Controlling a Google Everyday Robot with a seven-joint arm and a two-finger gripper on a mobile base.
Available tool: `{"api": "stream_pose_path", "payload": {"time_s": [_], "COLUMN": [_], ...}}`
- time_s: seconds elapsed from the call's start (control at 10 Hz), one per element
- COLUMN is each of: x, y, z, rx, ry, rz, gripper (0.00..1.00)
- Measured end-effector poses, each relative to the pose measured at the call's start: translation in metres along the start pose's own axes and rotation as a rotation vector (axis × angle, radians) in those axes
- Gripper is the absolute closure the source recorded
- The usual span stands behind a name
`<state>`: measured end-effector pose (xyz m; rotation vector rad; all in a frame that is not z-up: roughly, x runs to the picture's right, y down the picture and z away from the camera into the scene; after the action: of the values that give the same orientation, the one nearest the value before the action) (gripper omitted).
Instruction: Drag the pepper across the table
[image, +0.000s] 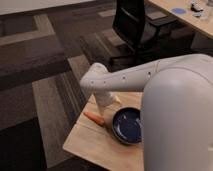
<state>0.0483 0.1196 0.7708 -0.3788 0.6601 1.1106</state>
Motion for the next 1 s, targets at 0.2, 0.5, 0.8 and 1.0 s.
{"api": "stream_pose_path", "payload": {"time_s": [0.2,0.5,0.8,1.0], "x": [0.012,0.013,-0.042,-0.095], "y": [-0.005,0.008,0.054,0.114], "z": [0.007,0.018,-0.008,-0.035], "rx": [0.005,-0.007,-0.013,-0.024], "ry": [0.024,0.057,-0.016,-0.092], "rz": [0.025,0.007,-0.111,-0.239], "gripper": [0.35,0.35,0.35,0.35]}}
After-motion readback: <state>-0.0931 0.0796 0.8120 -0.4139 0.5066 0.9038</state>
